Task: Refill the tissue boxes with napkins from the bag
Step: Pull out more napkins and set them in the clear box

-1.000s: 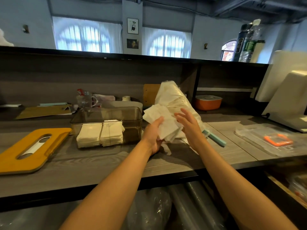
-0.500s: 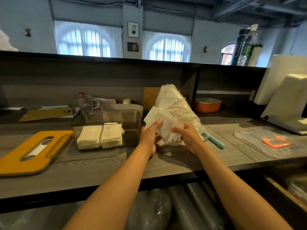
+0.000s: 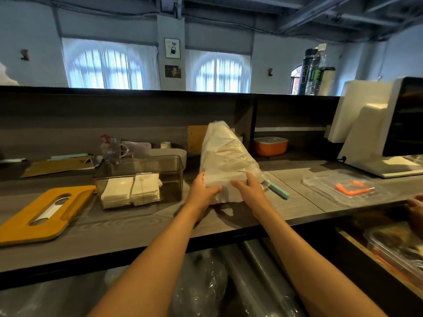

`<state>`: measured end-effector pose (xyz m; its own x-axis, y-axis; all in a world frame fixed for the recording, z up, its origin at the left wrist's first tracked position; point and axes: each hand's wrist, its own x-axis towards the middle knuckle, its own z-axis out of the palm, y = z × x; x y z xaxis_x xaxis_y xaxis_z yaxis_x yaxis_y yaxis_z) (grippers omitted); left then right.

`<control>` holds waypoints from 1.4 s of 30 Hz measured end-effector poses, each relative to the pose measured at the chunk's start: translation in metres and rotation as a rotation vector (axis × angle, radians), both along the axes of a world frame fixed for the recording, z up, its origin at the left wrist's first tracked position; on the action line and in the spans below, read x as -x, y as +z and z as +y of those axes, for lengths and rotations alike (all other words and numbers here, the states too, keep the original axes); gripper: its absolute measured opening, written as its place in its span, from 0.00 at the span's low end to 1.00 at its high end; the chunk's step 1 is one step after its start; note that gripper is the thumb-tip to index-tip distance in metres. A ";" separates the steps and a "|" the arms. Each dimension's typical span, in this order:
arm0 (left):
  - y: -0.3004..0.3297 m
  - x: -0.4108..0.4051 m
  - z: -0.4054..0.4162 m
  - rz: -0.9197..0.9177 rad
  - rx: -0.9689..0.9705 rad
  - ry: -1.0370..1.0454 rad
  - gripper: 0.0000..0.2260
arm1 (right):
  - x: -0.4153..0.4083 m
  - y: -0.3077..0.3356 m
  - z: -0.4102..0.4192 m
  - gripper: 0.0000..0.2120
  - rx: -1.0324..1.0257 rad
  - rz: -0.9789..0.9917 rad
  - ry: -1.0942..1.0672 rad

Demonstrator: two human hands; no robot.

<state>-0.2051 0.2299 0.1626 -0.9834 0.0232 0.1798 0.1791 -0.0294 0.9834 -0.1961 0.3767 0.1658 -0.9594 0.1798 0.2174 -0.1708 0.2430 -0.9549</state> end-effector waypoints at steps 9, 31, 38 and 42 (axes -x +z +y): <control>-0.001 -0.009 0.015 0.069 0.160 0.389 0.15 | -0.004 0.000 -0.038 0.28 -0.022 -0.036 -0.104; 0.000 -0.022 0.011 0.045 0.057 0.538 0.05 | -0.001 -0.001 -0.047 0.07 0.048 0.048 -0.092; 0.000 -0.023 0.009 0.026 0.049 0.549 0.07 | -0.005 0.002 -0.045 0.09 0.159 0.043 -0.142; -0.001 -0.023 0.011 0.063 0.050 0.498 0.07 | -0.003 -0.003 -0.044 0.07 0.121 0.066 -0.234</control>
